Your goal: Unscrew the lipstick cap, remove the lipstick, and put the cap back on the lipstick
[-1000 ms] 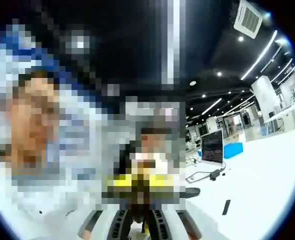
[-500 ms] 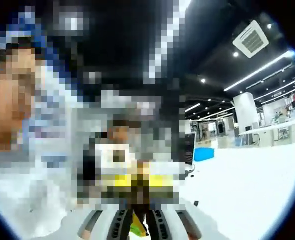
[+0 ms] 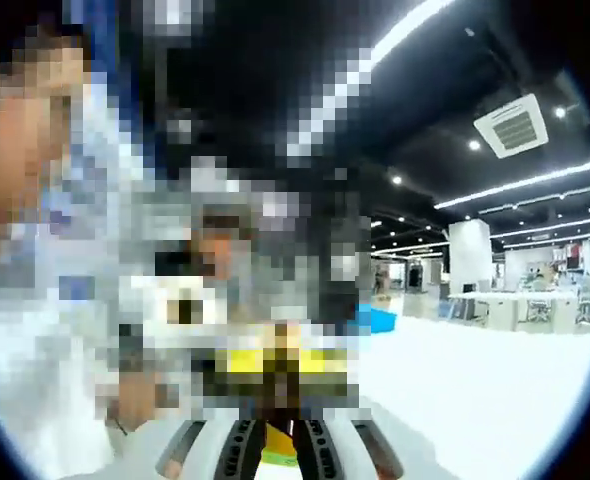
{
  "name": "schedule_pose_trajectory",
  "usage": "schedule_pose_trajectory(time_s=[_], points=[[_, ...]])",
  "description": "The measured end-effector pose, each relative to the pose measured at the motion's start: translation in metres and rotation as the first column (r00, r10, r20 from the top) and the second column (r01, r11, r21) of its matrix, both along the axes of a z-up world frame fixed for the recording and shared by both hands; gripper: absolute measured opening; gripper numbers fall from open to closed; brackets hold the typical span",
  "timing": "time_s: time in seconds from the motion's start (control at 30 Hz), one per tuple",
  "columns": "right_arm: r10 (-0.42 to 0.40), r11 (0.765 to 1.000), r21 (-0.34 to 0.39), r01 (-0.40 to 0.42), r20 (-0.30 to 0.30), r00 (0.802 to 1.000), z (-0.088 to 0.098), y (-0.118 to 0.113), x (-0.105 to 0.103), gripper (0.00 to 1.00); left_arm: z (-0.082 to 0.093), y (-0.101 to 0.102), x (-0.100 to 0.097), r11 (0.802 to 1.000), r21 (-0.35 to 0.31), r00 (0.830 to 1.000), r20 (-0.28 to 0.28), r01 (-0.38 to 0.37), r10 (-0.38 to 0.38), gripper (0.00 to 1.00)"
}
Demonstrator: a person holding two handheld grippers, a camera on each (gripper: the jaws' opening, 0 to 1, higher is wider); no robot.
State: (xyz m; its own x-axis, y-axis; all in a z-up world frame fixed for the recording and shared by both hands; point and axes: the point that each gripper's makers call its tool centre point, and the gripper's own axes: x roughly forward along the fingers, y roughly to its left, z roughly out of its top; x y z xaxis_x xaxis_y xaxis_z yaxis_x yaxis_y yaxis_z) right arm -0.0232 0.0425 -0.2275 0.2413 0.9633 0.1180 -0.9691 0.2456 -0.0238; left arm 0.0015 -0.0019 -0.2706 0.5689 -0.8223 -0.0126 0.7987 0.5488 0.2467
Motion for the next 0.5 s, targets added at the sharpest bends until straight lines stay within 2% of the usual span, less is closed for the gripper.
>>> schedule_pose_trajectory(time_s=[0.07,0.13,0.2,0.23,0.3,0.33,0.37,0.4,0.43,0.47,0.5], points=[[0.038,0.999,0.009,-0.038,-0.026,0.999,0.002,-0.002,-0.004,0.06,0.002,-0.001,-0.008,0.997,-0.021,0.996,-0.041,0.077,-0.078,0.17],[0.083,0.996,0.038,-0.081,-0.052,0.995,0.006,-0.005,-0.009,0.06,0.003,-0.001,-0.017,0.983,-0.067,0.978,-0.111,0.172,-0.179,0.21],[0.145,0.988,0.062,-0.141,-0.080,0.986,0.008,-0.006,-0.017,0.06,0.001,0.000,-0.025,0.962,-0.104,0.948,-0.177,0.251,-0.266,0.29],[0.174,0.983,0.075,-0.167,-0.094,0.980,0.010,-0.006,-0.020,0.06,0.001,0.000,-0.026,0.955,-0.120,0.937,-0.193,0.272,-0.291,0.32],[0.239,0.970,0.083,-0.230,-0.114,0.964,0.009,-0.007,-0.028,0.06,0.004,0.000,-0.034,0.926,-0.168,0.904,-0.217,0.337,-0.369,0.30],[0.261,0.964,0.090,-0.251,-0.121,0.958,0.009,-0.005,-0.032,0.06,0.006,0.000,-0.046,0.884,-0.224,0.849,-0.259,0.411,-0.460,0.30],[0.291,0.954,0.111,-0.278,-0.134,0.947,0.011,-0.005,-0.036,0.06,0.010,-0.001,-0.053,0.846,-0.280,0.801,-0.288,0.453,-0.524,0.30],[0.311,0.948,0.118,-0.296,-0.139,0.940,0.011,-0.005,-0.038,0.06,0.015,0.000,-0.059,0.812,-0.328,0.764,-0.294,0.483,-0.574,0.30],[0.349,0.935,0.125,-0.332,-0.151,0.925,0.011,-0.004,-0.043,0.06,0.018,0.000,-0.062,0.781,-0.368,0.735,-0.291,0.504,-0.612,0.29],[0.370,0.926,0.141,-0.350,-0.157,0.915,0.012,-0.003,-0.046,0.06,0.019,0.000,-0.062,0.766,-0.395,0.714,-0.306,0.507,-0.630,0.27],[0.388,0.918,0.152,-0.366,-0.160,0.908,0.013,-0.002,-0.049,0.06,0.019,-0.001,-0.062,0.761,-0.411,0.705,-0.316,0.501,-0.635,0.25]])
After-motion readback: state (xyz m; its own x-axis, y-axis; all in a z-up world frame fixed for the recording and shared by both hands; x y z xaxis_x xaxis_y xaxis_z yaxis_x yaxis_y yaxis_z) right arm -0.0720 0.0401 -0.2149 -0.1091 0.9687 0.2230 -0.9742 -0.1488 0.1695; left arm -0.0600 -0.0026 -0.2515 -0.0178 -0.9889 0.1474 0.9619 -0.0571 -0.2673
